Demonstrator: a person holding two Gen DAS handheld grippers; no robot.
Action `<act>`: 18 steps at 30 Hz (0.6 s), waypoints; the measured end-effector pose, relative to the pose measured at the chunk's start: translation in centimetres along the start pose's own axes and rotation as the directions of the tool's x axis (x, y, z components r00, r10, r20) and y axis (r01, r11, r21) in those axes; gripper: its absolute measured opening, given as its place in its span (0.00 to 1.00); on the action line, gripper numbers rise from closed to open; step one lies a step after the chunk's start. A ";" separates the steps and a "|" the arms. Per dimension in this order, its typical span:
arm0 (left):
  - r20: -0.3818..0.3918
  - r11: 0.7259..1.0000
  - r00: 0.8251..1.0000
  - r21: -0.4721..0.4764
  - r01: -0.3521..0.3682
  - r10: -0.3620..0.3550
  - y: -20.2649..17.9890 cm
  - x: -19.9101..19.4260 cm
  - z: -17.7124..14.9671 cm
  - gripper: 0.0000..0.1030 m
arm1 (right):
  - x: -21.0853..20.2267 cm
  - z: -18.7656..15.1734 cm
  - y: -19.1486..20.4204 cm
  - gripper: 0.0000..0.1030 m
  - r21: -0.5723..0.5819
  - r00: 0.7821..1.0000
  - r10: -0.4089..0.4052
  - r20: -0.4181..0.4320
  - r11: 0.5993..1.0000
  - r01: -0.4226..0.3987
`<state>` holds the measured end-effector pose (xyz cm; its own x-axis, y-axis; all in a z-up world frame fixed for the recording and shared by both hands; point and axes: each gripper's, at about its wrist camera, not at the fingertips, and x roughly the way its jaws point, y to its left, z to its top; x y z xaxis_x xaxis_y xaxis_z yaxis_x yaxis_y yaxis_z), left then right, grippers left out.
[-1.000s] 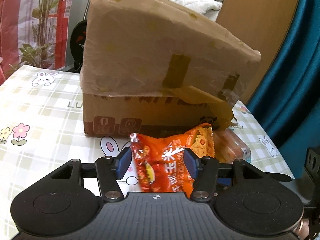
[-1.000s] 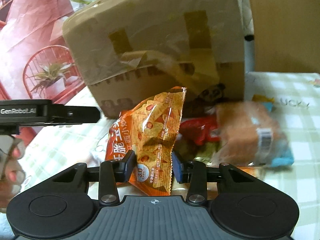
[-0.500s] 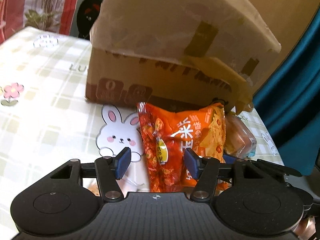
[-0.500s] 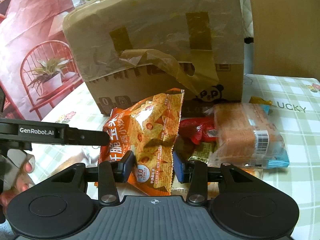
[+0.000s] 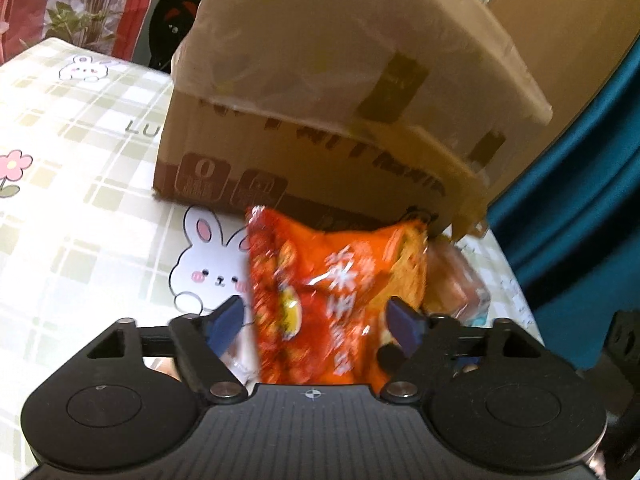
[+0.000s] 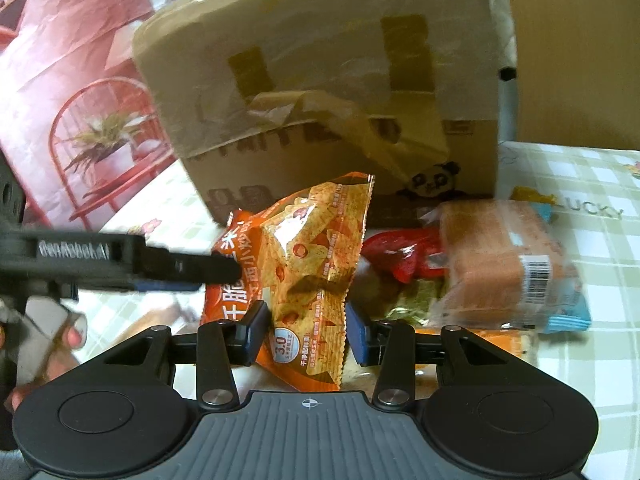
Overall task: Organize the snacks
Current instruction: 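Grasp the orange corn-chip bag with the left tool, then lift the chip bag with the left tool while the right tool grasps a red candy packet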
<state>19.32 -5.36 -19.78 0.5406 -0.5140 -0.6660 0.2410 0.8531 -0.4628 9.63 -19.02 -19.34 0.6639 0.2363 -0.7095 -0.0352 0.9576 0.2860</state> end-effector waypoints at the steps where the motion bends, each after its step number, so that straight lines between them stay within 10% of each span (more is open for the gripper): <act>1: 0.005 1.000 1.000 0.003 0.001 -0.001 -0.2 0.0 0.2 0.84 | 0.0 0.0 0.2 0.39 -0.007 1.000 -0.005 0.003 1.000 0.005; 18: -0.069 0.986 0.990 0.119 -0.118 0.127 -4.3 4.8 1.1 0.90 | 0.1 -0.3 0.3 0.39 -0.051 1.000 -0.012 0.011 0.999 0.012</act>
<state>21.72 -11.39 -20.37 0.5102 -0.4066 -0.7579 0.2695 0.9124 -0.3081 9.42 -18.63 -19.51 0.6721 0.2232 -0.7060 -0.0653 0.9676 0.2438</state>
